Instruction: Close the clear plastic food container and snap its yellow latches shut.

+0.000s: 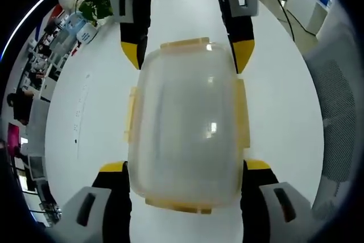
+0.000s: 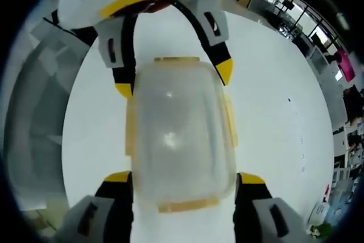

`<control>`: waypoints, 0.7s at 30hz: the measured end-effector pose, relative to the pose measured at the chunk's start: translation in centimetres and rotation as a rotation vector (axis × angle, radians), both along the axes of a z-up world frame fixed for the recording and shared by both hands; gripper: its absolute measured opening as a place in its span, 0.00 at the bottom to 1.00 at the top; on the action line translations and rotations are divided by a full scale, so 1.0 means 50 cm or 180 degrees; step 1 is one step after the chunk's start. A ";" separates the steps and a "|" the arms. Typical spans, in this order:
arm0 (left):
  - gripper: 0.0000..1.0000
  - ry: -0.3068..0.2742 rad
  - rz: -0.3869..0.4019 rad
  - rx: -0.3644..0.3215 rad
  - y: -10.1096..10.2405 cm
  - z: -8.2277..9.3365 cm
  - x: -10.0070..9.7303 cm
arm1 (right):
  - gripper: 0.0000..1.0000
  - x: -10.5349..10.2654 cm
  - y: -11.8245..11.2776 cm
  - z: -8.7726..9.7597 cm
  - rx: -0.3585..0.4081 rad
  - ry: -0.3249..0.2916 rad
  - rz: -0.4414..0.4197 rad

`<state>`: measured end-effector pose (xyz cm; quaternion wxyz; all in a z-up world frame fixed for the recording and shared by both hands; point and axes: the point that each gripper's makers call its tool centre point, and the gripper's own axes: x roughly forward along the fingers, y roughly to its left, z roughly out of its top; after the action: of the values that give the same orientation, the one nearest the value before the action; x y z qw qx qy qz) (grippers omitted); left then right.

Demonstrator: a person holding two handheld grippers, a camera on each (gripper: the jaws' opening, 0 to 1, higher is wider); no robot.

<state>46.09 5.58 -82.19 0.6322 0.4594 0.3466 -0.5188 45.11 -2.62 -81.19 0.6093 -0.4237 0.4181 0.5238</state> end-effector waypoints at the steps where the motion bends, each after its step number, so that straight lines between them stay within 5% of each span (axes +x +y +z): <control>1: 0.77 -0.0002 0.0011 -0.0004 0.004 0.000 -0.001 | 0.72 0.000 0.004 0.000 -0.0003 -0.0005 0.0004; 21: 0.78 -0.0020 0.0100 -0.0005 0.109 0.000 -0.026 | 0.72 -0.019 0.110 -0.002 0.0010 -0.0015 0.0054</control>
<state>44.81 11.04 -82.21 0.6416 0.4550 0.3514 -0.5077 44.17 2.88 -81.27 0.6066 -0.4274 0.4123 0.5286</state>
